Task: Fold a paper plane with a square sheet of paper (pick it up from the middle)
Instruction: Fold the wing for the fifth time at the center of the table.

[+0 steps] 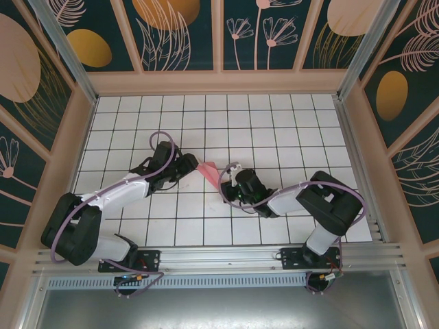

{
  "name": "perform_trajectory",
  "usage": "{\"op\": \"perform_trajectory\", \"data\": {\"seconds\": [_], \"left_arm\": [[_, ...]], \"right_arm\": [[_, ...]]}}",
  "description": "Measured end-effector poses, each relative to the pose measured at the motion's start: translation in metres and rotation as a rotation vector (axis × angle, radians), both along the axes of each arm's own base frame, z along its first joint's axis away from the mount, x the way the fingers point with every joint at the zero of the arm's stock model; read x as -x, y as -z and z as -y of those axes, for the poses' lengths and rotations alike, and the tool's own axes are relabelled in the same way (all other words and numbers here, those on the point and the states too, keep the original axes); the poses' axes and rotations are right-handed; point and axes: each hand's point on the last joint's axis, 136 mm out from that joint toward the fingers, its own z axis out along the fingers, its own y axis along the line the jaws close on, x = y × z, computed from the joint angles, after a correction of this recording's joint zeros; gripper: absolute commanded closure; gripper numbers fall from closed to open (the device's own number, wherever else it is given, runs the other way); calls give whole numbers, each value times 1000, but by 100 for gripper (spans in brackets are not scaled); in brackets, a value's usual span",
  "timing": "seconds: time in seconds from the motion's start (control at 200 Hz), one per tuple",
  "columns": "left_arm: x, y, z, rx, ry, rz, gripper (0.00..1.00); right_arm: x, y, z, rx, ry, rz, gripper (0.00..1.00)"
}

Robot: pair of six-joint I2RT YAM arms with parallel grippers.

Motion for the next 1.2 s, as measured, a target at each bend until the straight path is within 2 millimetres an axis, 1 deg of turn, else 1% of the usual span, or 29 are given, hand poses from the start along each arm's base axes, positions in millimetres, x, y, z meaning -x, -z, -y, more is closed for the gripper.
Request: {"op": "perform_trajectory", "data": {"seconds": [0.33,0.525,0.866,1.101,1.201], "left_arm": [[2,1,4,18,16,-7,42],[5,8,6,21,31,-33,43],[6,12,9,30,45,-47,43],[6,11,11,37,51,-44,44],[6,10,13,46,58,-40,48]], "right_arm": [[0,-5,-3,-109,3,-111,100],[2,5,-1,-127,20,-186,100],[7,21,0,-143,33,-286,100],[4,21,-2,-201,31,-350,100],[4,20,-2,-221,30,-376,100]]}}
